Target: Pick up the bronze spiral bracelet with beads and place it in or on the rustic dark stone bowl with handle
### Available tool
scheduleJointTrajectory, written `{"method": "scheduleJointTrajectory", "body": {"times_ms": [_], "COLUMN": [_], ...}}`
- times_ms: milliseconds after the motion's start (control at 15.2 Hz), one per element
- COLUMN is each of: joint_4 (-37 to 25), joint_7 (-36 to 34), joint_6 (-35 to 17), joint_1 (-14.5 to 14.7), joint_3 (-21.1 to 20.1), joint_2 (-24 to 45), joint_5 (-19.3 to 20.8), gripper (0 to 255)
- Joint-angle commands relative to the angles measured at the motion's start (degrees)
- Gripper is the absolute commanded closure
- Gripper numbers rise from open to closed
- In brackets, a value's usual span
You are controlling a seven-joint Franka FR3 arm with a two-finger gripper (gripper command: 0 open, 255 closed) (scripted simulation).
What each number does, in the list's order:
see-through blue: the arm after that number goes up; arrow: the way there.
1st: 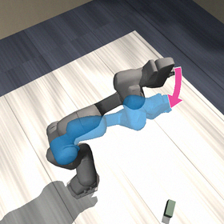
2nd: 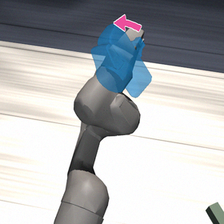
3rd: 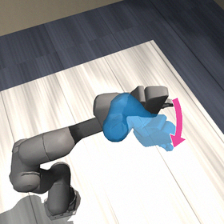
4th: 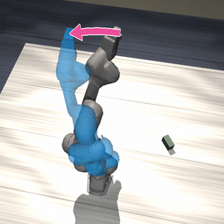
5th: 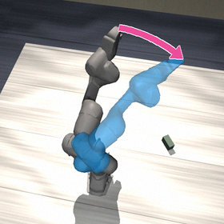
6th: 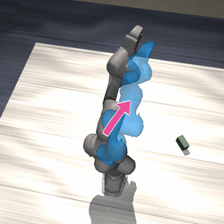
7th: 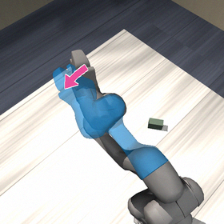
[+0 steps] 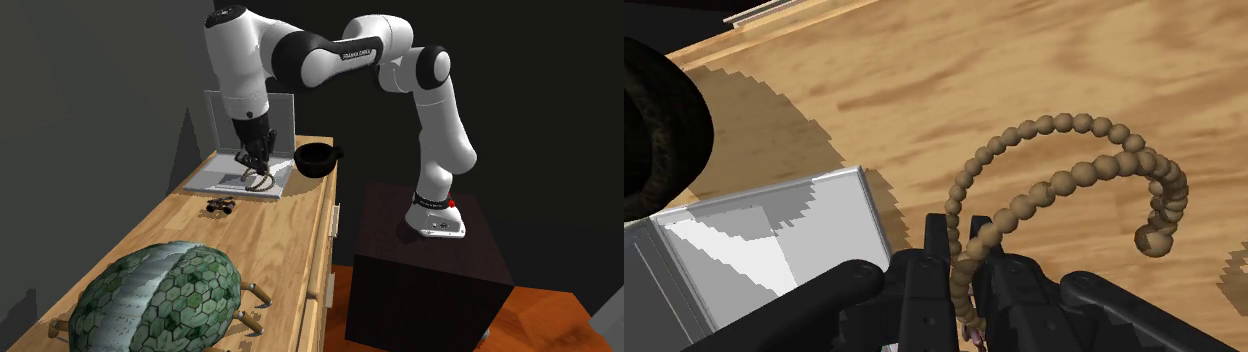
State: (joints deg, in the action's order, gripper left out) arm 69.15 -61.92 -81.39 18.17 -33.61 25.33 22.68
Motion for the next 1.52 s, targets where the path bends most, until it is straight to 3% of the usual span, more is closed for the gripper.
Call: {"method": "scheduleJointTrajectory", "body": {"times_ms": [0, 264, 594, 990, 1452], "joint_4": [7.1, 19.6, 31.7, 42.9, 52.7], "joint_7": [1.4, 6.3, 14.0, 23.5, 33.9], "joint_6": [-3.0, -8.1, -12.7, -16.3, -19.1], "joint_1": [-3.7, -10.2, -15.6, -19.2, -21.9], "joint_3": [-0.4, 0.2, 2.9, 8.1, 15.3], "joint_2": [-4.9, -14.7, -25.5, -36.1, -45.2], "joint_5": [-2.2, -6.8, -11.6, -15.2, -16.0], "gripper": [255, 255, 255, 255, 255]}}
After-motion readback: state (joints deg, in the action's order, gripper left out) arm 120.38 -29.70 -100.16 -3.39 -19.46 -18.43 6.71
